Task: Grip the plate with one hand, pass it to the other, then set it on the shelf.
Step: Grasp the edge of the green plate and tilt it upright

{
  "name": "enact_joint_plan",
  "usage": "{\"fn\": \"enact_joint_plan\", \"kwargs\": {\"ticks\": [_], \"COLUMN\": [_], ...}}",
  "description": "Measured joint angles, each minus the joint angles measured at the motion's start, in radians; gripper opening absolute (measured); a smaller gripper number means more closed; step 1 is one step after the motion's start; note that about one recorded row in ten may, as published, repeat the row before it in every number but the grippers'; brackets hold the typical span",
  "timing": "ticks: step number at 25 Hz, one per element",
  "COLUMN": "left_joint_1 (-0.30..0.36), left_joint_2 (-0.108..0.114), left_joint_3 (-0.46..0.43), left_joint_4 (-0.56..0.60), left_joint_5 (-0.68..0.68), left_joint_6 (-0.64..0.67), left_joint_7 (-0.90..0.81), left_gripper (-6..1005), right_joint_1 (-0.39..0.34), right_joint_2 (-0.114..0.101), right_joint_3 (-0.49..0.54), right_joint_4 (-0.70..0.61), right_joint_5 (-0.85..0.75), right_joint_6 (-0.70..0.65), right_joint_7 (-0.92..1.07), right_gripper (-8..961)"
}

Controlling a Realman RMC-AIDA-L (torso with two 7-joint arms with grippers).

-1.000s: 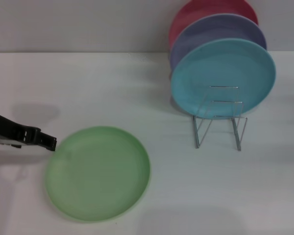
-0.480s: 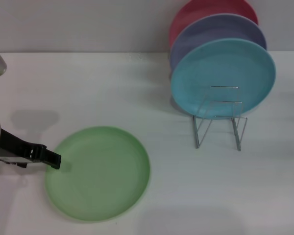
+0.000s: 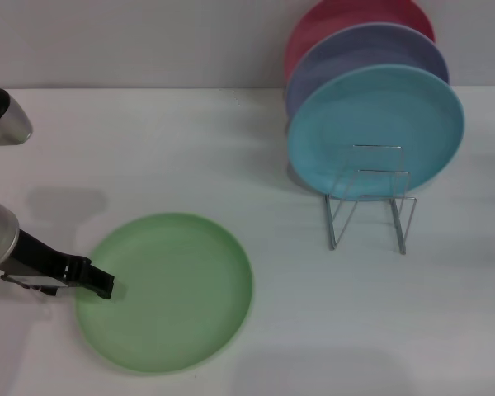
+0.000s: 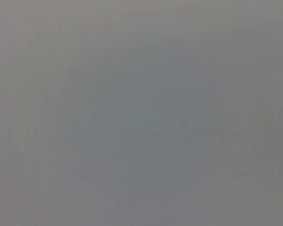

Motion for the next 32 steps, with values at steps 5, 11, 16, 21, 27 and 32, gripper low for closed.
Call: {"fn": "enact_joint_plan", "kwargs": {"ticks": [5,11,16,21,27,32], "left_joint_1": [-0.005,-0.008,-0.009,-0.008,-0.010,-0.014], "left_joint_2": [0.000,0.000,0.000,0.000,0.000,0.001], "left_joint_3": [0.009,0.012,0.019,0.019,0.022,0.025], "left_joint_4": [0.009,0.019,0.022,0.022,0.035,0.047], "left_joint_5": [0.000,0.000,0.000,0.000,0.005,0.006], "left_joint_6": [0.006,0.014,0.017,0.027,0.031,0.031], "left_joint_7": [0.000,0.001,0.001,0.001,0.001,0.009], "left_gripper": [845,844,843,841,840,671], "right_joint_1": [0.000,0.000,0.000,0.000,0.001,0.001], "right_joint_2": [0.000,0.000,0.000,0.000,0.000,0.000], "right_joint_3": [0.000,0.000,0.000,0.000,0.000,0.000], "right_joint_4": [0.000,0.000,0.000,0.000,0.000,0.000], "right_joint_5": [0.000,0.000,-0.001,-0.002,-0.002,-0.002], "right_joint_6": [0.001,0.001,0.001,0.001,0.001,0.001], "right_joint_7": [-0.001,-0.001,-0.002,-0.002,-0.002,-0.002], "right_gripper": [717,717,717,717,717,717]}}
